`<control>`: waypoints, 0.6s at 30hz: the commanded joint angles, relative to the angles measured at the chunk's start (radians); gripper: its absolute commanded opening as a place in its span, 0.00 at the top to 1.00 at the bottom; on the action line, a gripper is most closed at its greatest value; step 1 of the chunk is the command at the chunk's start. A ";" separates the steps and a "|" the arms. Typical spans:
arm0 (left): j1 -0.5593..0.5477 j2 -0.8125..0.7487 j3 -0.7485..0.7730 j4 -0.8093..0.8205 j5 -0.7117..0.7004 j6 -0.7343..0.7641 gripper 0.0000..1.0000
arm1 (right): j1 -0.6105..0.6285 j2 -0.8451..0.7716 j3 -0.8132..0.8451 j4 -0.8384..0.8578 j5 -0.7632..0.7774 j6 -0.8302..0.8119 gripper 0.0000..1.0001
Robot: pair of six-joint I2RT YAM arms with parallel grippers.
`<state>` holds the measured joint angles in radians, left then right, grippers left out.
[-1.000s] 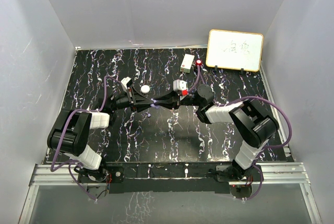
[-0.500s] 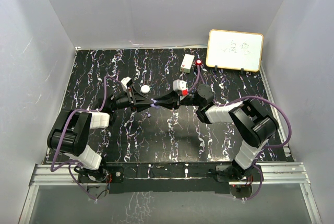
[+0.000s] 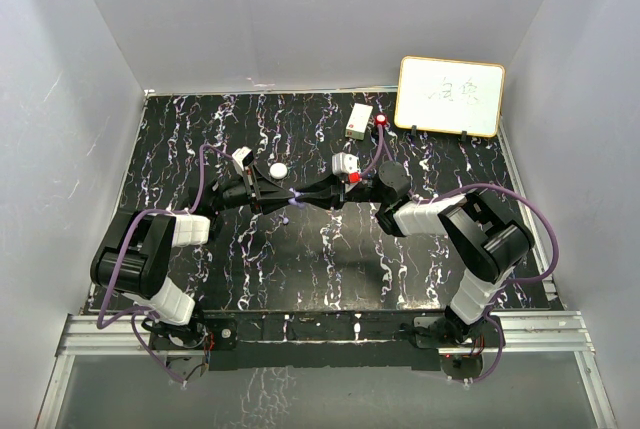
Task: Insert the wireless bluetooth earbuds into the charging case
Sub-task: Place the earbud in the charging case.
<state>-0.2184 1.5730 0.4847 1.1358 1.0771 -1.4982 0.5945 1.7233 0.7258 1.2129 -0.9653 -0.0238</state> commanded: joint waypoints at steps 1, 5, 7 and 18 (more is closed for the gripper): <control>-0.007 -0.048 0.040 0.023 0.013 0.000 1.00 | -0.003 0.008 0.015 0.047 -0.001 0.004 1.00; -0.006 -0.054 0.041 0.024 0.015 -0.001 1.00 | -0.003 0.012 0.017 0.048 0.000 0.005 1.00; -0.006 -0.058 0.041 0.027 0.015 0.000 1.00 | -0.005 0.012 0.018 0.049 -0.001 0.005 1.00; -0.007 -0.067 0.046 0.037 0.010 -0.010 1.00 | -0.007 0.012 0.015 0.086 -0.005 0.028 1.00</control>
<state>-0.2184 1.5604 0.4923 1.1358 1.0771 -1.4994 0.5930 1.7233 0.7258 1.2430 -0.9661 -0.0120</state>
